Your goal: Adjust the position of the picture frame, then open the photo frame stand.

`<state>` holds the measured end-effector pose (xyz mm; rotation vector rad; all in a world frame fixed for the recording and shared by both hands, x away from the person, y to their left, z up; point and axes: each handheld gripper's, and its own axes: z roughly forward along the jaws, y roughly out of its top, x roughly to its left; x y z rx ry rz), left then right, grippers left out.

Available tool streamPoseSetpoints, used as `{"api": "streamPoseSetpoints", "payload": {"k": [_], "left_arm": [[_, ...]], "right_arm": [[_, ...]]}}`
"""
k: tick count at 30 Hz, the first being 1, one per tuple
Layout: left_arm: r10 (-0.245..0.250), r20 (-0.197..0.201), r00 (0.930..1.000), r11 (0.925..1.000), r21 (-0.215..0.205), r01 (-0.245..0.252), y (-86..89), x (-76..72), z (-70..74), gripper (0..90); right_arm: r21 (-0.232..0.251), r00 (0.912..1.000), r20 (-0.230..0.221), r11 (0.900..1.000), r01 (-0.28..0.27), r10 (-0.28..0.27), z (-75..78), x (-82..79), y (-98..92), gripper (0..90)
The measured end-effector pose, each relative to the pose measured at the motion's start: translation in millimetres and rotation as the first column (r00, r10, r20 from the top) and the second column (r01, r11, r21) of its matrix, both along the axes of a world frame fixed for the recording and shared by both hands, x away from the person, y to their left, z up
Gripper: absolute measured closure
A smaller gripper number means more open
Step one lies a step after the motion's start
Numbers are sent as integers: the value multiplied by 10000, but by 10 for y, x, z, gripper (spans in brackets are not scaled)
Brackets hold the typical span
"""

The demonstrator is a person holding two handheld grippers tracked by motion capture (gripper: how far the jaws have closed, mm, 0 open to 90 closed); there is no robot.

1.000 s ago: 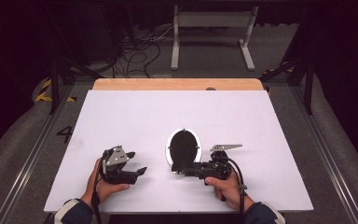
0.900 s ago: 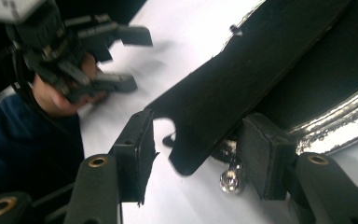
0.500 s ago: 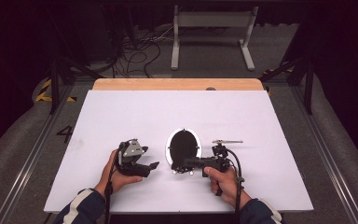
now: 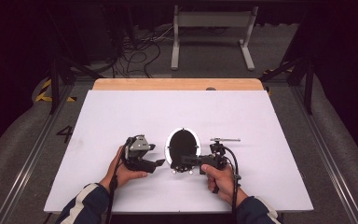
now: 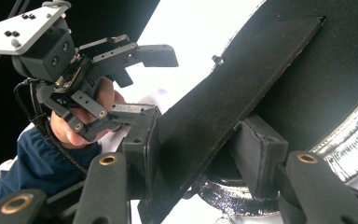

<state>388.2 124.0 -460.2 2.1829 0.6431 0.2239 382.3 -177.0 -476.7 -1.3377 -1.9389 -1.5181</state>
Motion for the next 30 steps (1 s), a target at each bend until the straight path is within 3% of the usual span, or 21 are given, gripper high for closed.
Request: {"api": "streamPoseSetpoints", "payload": {"k": [7, 15, 18, 21, 26, 30], "left_arm": [[-154, -49, 9999, 9999, 42, 155, -61, 36, -11, 298], [86, -409, 9991, 9991, -419, -103, -64, 74, 22, 294], [-3, -403, 9992, 9993, -383, -13, -59, 94, 27, 291], [-113, -673, 9977, 9983, -582, 74, -76, 114, 31, 275], [-346, -916, 9952, 9988, -382, 312, -136, 140, -15, 241], [-637, -705, 9955, 9978, -244, 621, -172, 96, 7, 228]], "right_arm": [[-104, 10000, 47, 9999, -71, 72, 10, 3, 4, 536], [-176, 9999, 153, 9998, -79, 81, 15, -8, -2, 567], [-170, 9999, 89, 9998, -73, 74, 14, -9, -5, 572], [-175, 9999, 109, 9998, -78, 80, 12, -19, -16, 582], [-206, 9999, 142, 9997, -94, 97, 21, -31, -23, 592], [-269, 9995, 281, 9995, -148, 156, 36, -49, -27, 606]]}}
